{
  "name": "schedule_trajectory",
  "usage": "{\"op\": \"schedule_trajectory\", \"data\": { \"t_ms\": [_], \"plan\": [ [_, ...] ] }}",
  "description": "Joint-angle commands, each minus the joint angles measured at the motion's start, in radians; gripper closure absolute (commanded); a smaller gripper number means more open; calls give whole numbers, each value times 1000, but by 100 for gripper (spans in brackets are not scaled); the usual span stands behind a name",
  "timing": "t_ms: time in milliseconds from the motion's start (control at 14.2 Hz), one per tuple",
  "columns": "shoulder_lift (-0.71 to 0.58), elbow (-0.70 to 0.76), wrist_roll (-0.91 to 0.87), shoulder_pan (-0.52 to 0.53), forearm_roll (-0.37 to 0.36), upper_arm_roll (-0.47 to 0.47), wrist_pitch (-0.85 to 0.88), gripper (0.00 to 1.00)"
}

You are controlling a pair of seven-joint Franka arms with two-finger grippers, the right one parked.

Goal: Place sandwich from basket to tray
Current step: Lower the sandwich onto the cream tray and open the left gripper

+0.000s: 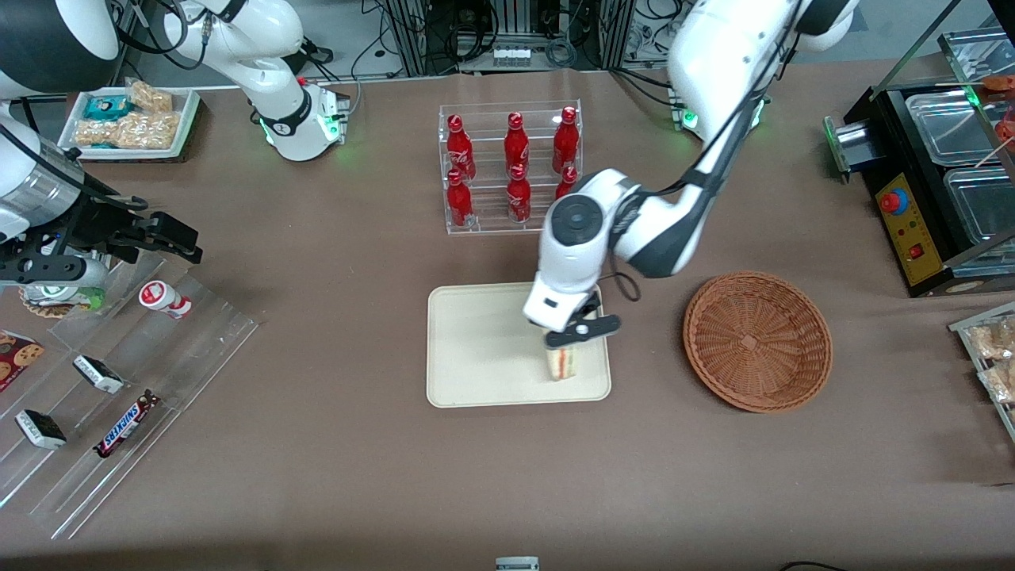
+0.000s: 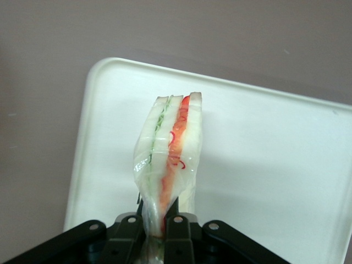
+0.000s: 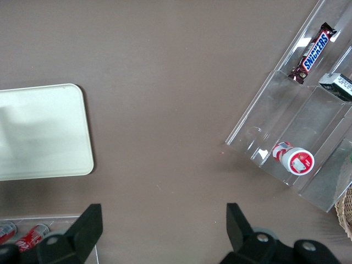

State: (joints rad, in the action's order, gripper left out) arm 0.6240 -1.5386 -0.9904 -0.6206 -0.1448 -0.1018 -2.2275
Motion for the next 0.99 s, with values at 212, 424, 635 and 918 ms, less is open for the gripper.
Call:
{"op": "schedule_trajectory", "data": {
  "t_ms": [212, 424, 635, 918],
  "plan": [
    [177, 186, 36, -103, -44, 14, -17, 92],
    [189, 184, 35, -107, -45, 14, -18, 86],
    [172, 176, -8, -107, -48, 14, -12, 0],
    [47, 178, -10, -93, -35, 16, 107, 0]
  ]
}}
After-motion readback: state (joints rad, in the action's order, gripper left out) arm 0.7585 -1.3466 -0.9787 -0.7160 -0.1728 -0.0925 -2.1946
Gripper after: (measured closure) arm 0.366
